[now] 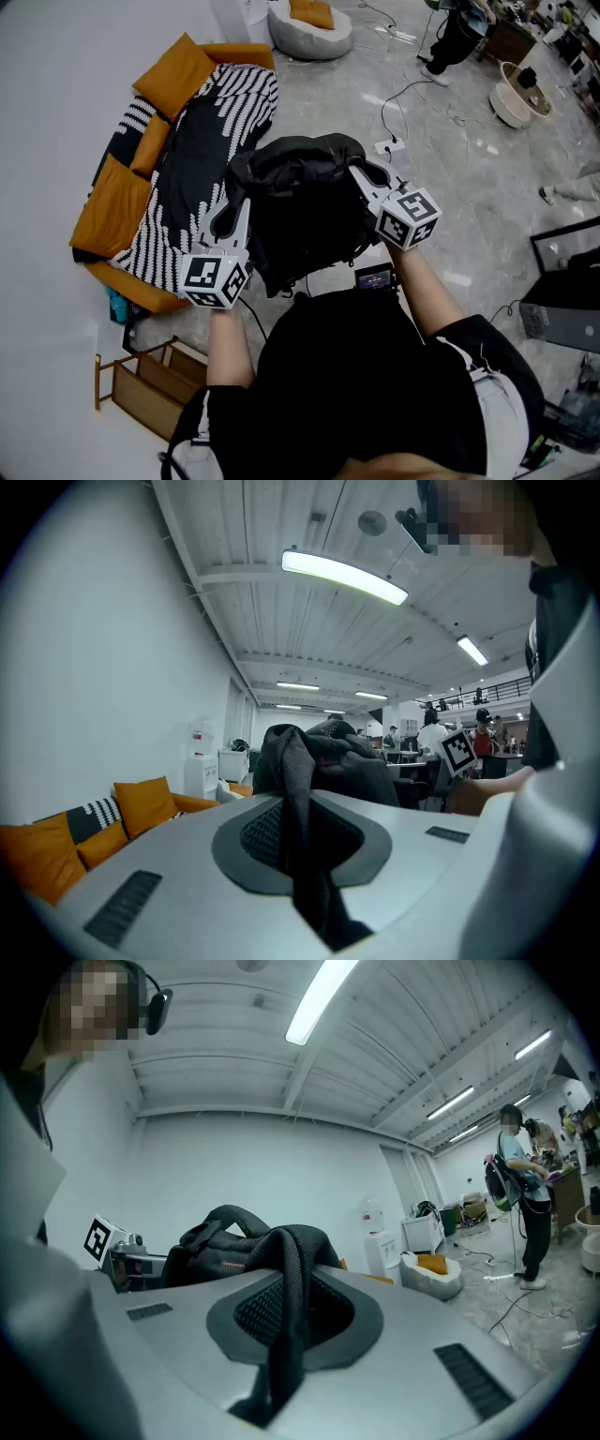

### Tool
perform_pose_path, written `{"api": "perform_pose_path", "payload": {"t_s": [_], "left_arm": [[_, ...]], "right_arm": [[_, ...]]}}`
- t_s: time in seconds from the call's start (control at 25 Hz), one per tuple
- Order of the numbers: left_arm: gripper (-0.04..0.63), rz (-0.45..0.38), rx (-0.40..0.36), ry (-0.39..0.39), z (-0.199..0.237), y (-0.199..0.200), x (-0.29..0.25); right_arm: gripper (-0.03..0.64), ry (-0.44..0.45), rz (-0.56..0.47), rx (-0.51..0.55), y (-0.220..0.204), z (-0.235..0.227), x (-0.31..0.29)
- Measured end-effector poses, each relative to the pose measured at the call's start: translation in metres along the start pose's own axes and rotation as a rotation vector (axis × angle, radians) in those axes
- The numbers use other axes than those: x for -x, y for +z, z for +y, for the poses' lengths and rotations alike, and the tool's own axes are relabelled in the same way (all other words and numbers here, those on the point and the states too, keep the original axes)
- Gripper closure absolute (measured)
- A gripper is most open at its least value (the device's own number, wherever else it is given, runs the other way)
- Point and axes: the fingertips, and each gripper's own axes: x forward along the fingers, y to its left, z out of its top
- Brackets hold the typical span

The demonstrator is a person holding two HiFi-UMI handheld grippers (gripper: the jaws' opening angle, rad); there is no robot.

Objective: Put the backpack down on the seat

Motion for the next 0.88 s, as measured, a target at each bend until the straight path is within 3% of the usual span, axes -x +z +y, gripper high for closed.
{"api": "perform_pose_path", "payload": {"t_s": [0.32, 0.48, 0.88], "left_arm": [[0.552, -0.018, 0.043, 0.117, -0.066, 0.009, 0.008], [0.552, -0.044, 0.065, 0.171, -0.079, 0.017, 0.012], [0.552, -0.032, 0.052, 0.097, -0.112, 0.015, 0.001]], "right_arm": [[0.571, 0.125, -0.01, 0.015, 0.024, -0.016, 0.05], [0.571, 0.178, -0.022, 0.038, 0.038, -0.018, 0.058], [0.57, 0.128, -0.019, -0.012, 0.035, -0.041, 0.083]]}}
